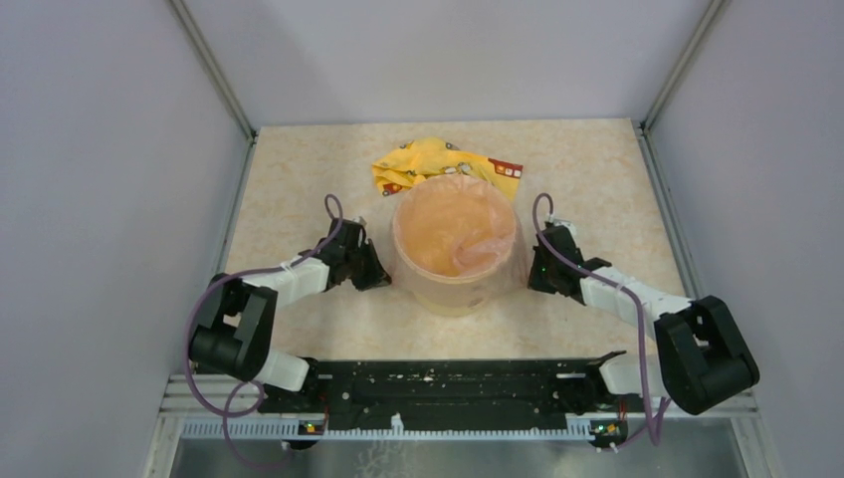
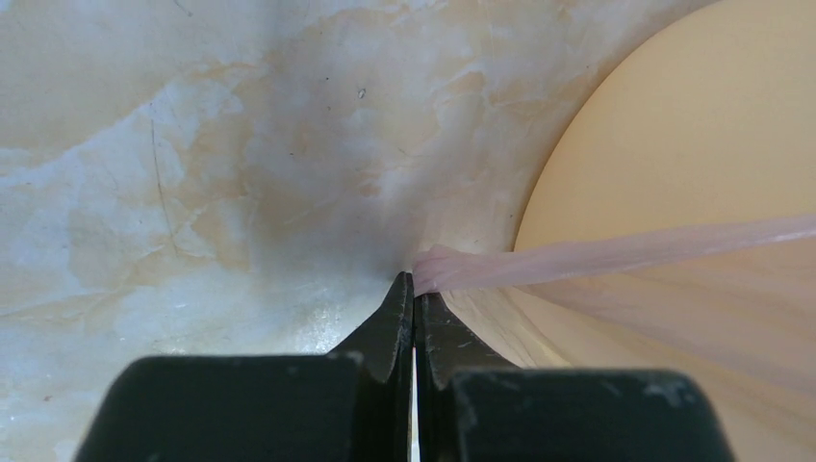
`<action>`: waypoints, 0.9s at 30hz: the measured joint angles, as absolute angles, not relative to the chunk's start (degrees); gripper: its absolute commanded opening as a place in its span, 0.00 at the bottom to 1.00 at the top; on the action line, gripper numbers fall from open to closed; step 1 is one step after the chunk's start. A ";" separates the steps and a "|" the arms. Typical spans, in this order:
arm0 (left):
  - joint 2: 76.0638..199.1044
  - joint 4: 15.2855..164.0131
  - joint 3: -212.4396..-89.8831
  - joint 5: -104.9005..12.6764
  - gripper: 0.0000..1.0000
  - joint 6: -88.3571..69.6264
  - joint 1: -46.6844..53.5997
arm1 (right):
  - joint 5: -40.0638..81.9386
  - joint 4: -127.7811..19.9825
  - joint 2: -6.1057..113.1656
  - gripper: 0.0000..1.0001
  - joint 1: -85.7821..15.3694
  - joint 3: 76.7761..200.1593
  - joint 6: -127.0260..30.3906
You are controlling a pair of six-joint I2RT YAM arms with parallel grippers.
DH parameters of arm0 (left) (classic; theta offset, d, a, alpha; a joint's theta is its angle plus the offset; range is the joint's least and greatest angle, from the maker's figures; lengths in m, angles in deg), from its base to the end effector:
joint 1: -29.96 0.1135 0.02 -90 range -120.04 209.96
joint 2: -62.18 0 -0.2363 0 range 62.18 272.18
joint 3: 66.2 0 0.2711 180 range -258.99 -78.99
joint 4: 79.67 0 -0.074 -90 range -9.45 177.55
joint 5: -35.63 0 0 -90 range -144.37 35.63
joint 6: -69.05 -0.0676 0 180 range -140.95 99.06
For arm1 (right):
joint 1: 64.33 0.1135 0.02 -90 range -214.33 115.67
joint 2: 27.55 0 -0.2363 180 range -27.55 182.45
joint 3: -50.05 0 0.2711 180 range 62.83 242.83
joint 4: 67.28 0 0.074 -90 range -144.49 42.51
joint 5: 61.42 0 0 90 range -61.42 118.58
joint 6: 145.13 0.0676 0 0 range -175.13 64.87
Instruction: Put the trash bags into the trash bin
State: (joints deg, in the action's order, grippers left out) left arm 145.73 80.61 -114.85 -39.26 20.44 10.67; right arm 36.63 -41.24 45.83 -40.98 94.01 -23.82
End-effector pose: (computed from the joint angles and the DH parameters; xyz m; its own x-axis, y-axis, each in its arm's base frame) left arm 0.2740 -0.1146 0.0797 -0.8824 -0.3675 -0.2939 -0.1627 0.8243 -0.5423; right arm 0.2502 0.0977 0.0907 -0.8122 0.2098 -0.5444 0.1200 0.9732 0.1961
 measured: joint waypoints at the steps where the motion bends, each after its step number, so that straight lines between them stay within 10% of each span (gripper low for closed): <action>1: 145.68 80.39 -114.98 -39.26 0.00 20.16 10.67 | 36.65 -41.09 45.68 0.16 -40.98 94.12 -23.82; 8: 144.00 78.40 -116.68 -40.00 0.00 17.82 10.67 | 38.27 -33.44 39.85 0.66 -41.00 98.21 -24.28; 27: 143.74 77.28 -117.38 -40.20 0.00 16.38 10.32 | 42.25 -11.05 31.98 0.69 -36.70 132.42 -30.62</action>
State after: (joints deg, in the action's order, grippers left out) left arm 143.74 77.28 -117.38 -40.20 16.38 10.32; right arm 42.25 -11.05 31.98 -36.70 132.42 -30.62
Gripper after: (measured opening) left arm 0.006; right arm 0.696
